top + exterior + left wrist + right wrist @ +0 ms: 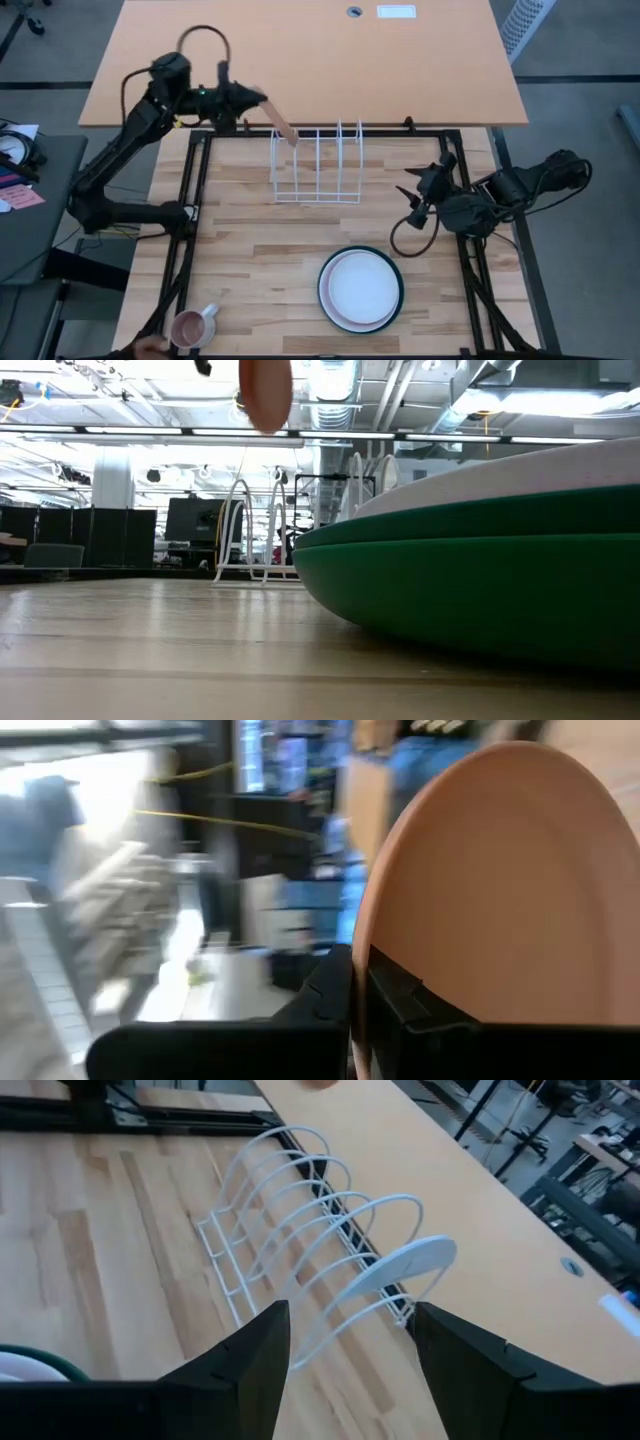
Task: Sort dishes
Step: Put the light orange plate in the dish rack
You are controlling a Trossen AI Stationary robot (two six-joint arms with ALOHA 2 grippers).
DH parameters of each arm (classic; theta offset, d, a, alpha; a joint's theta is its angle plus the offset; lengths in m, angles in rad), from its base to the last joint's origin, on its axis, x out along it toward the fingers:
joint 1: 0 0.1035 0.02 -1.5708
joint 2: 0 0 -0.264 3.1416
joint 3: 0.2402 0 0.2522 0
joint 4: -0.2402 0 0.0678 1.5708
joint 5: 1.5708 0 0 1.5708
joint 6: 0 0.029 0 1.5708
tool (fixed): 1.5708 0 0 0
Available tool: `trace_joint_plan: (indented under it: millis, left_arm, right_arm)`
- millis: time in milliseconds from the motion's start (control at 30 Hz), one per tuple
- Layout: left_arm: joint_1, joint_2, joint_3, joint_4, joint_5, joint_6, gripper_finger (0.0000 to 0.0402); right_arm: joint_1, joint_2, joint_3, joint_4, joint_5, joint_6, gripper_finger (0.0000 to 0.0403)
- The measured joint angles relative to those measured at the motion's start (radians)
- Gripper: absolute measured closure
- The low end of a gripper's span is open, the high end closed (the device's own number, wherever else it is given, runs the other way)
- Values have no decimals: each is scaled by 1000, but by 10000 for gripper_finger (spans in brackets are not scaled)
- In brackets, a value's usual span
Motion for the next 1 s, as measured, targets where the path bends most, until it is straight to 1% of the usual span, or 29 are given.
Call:
trace_joint_plan:
  millis: [67,133,233,333,400,533,700,867,1000]
  left_arm:
    - [12,15,0,-65,41,20,401]
    - [15,34,0,-99,47,34,401]
    - [17,60,0,-106,55,44,401]
    - [18,74,1,-95,107,55,401]
    - [20,83,1,-108,124,53,401]
    - [22,98,1,-171,119,80,401]
    - [31,100,1,-183,119,110,401]
    - [32,135,1,-184,154,135,401]
    - [33,184,1,-191,146,152,401]
  right_arm:
    - [-6,0,0,0,0,-30,186]
    - [-7,0,0,0,-1,-46,186]
    - [-7,0,0,0,-1,-69,186]
    - [-7,0,0,1,-2,-85,186]
    - [-7,0,0,8,-3,-112,186]
    - [-7,0,0,14,-4,-129,186]
    - [-9,0,0,16,-4,-161,186]
    - [-39,1,1,27,-5,-171,186]
    - [-77,0,1,46,-9,-179,186]
